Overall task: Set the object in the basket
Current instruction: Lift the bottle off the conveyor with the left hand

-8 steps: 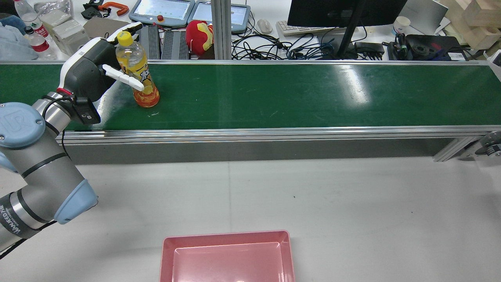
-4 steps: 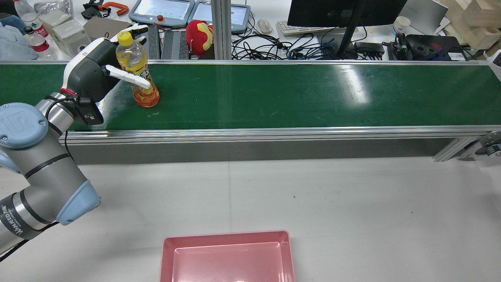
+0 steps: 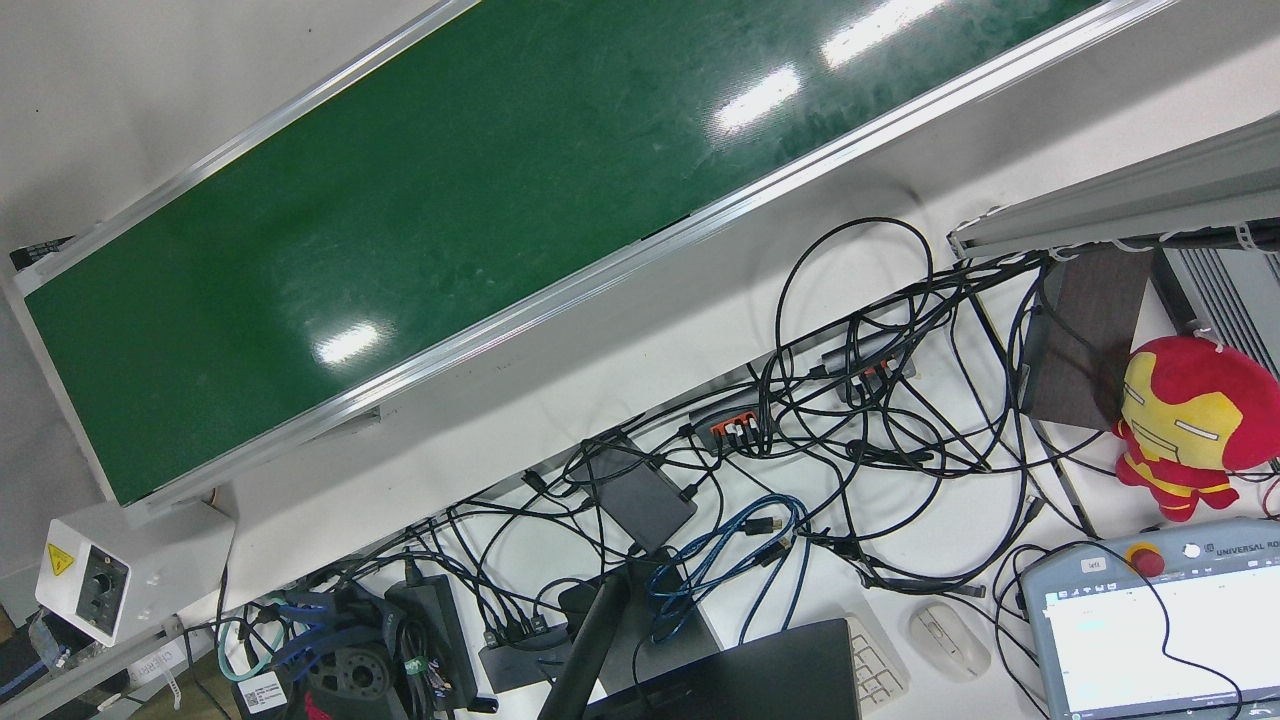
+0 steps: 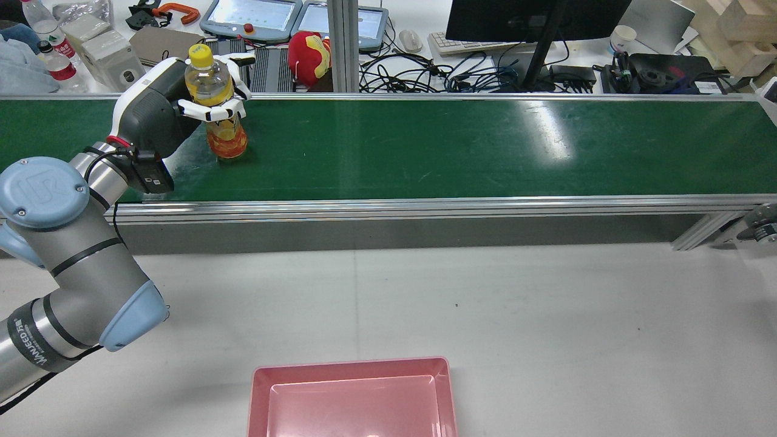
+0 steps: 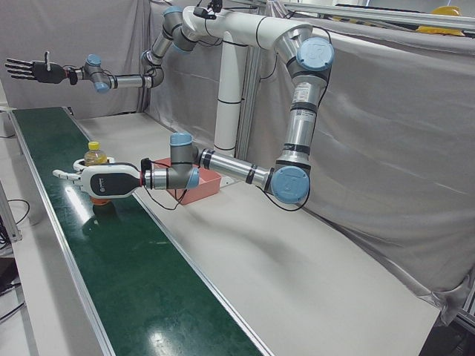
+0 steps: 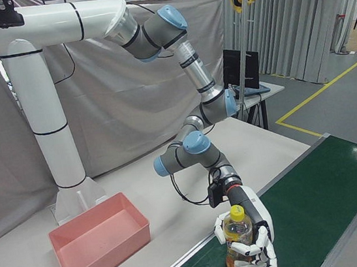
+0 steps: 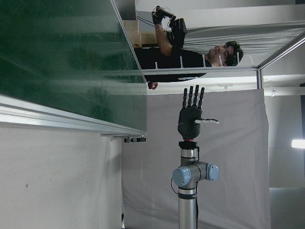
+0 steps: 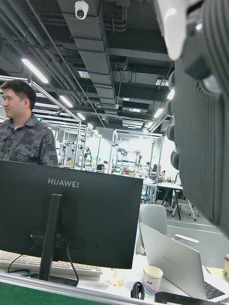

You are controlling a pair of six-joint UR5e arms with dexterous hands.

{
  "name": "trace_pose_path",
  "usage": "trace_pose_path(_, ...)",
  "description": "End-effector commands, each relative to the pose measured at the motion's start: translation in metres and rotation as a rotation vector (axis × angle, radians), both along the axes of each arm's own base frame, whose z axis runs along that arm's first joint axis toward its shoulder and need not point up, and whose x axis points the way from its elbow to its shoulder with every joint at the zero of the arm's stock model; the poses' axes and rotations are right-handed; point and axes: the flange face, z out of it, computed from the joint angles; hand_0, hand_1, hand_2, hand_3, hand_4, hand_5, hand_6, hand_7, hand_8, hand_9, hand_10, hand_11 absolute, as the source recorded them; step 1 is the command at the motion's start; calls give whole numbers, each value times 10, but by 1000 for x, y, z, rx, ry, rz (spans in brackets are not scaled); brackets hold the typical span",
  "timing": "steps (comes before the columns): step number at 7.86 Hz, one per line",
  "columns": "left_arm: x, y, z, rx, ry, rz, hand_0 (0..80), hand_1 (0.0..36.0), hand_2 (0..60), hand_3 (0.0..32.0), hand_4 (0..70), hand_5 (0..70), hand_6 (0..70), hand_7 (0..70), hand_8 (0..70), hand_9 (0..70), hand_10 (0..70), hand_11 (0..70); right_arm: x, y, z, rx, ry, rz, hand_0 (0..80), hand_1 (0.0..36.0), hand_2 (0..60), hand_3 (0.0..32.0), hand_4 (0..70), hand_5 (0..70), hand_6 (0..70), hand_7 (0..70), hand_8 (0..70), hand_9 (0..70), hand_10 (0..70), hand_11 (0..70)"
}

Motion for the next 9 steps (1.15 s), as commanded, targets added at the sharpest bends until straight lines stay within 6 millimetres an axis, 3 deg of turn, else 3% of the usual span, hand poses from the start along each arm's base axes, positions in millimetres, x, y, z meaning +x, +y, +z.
trace_pose_path(1,3,-1,-16,5,15,8,728,360,600,0,700,700,700,700,700,700,700,700,0,0,0,-1,0,0,0,0,0,0,0,0,0,0,0,0,0,0)
trace_pose_path(2,5,-1,-28,21,25,17,666,360,600,0,700,700,700,700,700,700,700,700,0,0,0,-1,0,0,0,0,0,0,0,0,0,0,0,0,0,0)
trace_pose_path(3,8,16,-52,34,32,43,661,360,600,0,700,700,700,700,700,700,700,700,0,0,0,-1,0,0,0,0,0,0,0,0,0,0,0,0,0,0)
trace_pose_path(4,28,63,-79,40,38,116,716,360,600,0,700,700,700,700,700,700,700,700,0,0,0,-1,0,0,0,0,0,0,0,0,0,0,0,0,0,0)
trace_pose_path(5,39,101,-99,54,47,177,692,360,600,0,700,700,700,700,700,700,700,700,0,0,0,-1,0,0,0,0,0,0,0,0,0,0,0,0,0,0)
trace_pose_path(6,58,132,-109,64,48,250,634,360,600,0,700,700,700,700,700,700,700,700,0,0,0,-1,0,0,0,0,0,0,0,0,0,0,0,0,0,0)
trace_pose_path(9,121,212,-118,87,10,412,641,360,600,0,700,700,700,700,700,700,700,700,0,0,0,-1,0,0,0,0,0,0,0,0,0,0,0,0,0,0)
